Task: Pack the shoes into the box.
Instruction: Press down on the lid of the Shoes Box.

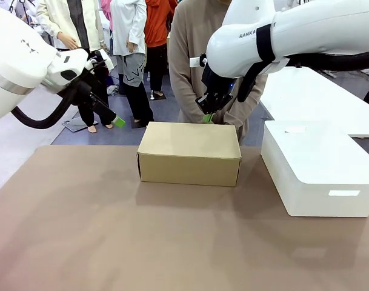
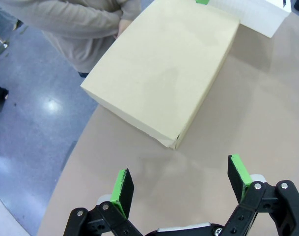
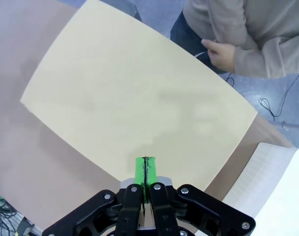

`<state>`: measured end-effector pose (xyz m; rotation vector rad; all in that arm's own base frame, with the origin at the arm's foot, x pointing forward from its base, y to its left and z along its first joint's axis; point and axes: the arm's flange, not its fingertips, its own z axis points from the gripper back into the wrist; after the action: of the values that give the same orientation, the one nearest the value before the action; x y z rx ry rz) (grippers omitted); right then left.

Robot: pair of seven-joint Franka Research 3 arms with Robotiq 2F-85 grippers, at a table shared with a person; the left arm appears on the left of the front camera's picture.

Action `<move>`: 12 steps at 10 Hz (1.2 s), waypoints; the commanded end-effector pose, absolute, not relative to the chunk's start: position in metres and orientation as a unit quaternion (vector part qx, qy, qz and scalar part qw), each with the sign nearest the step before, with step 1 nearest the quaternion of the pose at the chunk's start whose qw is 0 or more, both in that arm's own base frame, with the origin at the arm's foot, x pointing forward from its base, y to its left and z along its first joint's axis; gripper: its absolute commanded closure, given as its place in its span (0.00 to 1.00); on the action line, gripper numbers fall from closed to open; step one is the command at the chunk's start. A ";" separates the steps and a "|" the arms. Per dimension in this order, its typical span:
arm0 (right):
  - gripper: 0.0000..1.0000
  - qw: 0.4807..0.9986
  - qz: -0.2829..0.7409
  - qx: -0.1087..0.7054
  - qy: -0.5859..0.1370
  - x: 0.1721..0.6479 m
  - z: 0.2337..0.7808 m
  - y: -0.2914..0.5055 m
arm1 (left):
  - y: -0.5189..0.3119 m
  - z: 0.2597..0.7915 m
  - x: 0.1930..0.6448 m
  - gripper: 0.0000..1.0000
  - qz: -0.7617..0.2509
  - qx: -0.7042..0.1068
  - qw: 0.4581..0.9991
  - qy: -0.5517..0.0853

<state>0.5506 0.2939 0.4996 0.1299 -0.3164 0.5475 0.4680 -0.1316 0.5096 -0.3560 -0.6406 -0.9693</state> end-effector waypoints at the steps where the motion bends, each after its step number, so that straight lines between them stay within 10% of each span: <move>1: 1.00 0.950 0.264 0.061 -0.155 0.558 0.499 0.298 | -0.130 0.510 0.468 0.00 -0.457 -0.163 0.820 -0.304; 8: 1.00 0.950 0.286 0.053 -0.112 0.492 0.513 0.257 | -0.130 0.510 0.468 0.00 -0.457 -0.163 0.820 -0.304; 12: 0.28 0.944 0.261 0.048 -0.195 0.420 0.515 0.208 | -0.130 0.510 0.468 0.00 -0.457 -0.163 0.820 -0.304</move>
<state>0.4408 0.2274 0.5234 0.0790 -0.3435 0.5230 0.4682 -0.1314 0.5095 -0.3559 -0.6410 -0.9689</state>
